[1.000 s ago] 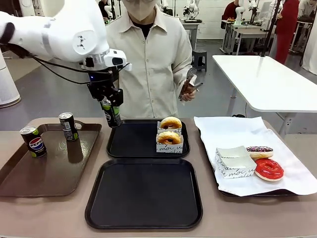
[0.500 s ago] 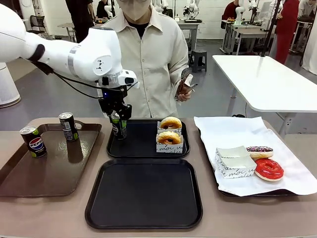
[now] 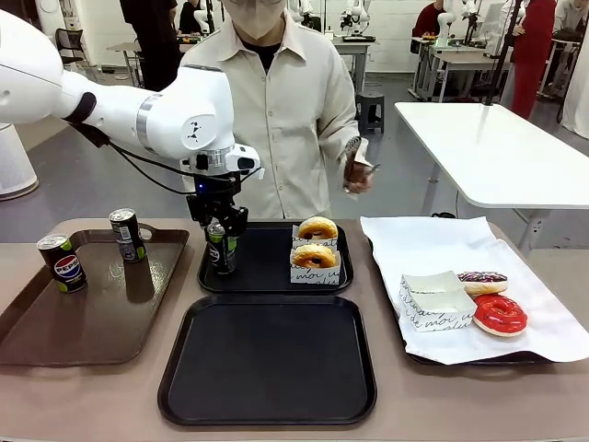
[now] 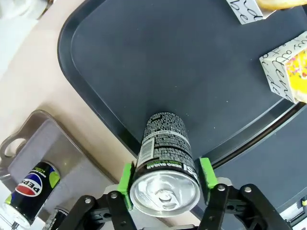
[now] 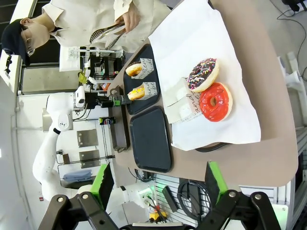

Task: Set up donuts and drinks on trays.
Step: Pick up one Pepsi coke and place it on the Flat Tray.

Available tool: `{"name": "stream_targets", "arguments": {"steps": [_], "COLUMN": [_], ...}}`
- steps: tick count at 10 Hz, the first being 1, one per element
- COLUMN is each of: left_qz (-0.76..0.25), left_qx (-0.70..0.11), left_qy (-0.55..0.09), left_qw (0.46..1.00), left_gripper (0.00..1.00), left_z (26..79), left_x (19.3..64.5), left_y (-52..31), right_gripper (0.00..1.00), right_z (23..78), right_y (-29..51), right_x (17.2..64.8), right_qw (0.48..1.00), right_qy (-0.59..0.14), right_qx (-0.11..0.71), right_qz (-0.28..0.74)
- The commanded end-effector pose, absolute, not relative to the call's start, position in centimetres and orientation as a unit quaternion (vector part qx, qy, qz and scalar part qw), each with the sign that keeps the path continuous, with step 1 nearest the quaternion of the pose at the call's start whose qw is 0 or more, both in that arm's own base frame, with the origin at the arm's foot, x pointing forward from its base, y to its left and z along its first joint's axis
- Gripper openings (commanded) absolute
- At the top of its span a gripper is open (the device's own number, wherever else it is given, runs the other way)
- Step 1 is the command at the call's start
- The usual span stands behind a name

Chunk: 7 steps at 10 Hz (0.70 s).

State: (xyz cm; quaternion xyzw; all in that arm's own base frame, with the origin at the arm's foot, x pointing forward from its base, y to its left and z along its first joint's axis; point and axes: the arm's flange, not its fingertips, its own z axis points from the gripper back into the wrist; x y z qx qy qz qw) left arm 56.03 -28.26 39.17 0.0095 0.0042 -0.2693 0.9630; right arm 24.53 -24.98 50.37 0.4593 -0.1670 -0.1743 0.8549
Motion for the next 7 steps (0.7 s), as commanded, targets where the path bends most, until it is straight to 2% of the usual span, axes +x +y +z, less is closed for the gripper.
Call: {"name": "stream_targets", "arguments": {"steps": [1,2,5,7], "left_qz": [-0.272,-0.279,-0.287,-0.299], "left_qx": [0.016,0.011,0.001,-0.004], "left_qy": [-0.006,-0.017,-0.033,-0.044], "left_qw": [0.962,0.960,0.957,0.953], "left_gripper": [0.89,1.00,1.00,1.00], "left_z": [41.0,42.1,44.6,45.9], "left_x": [55.3,54.2,50.0,45.4], "left_y": [-28.1,-27.7,-25.1,-22.4], "right_gripper": [1.00,1.00,1.00,1.00], "right_z": [50.4,50.4,50.4,50.4], "right_y": [-25.0,-25.0,-25.0,-25.0], "right_x": [24.5,24.5,24.5,24.5], "right_qw": [0.850,0.850,0.850,0.850], "right_qy": [-0.177,-0.177,-0.177,-0.177], "right_qx": [0.467,0.467,0.467,0.467], "right_qz": [-0.167,-0.167,-0.167,-0.167]}}
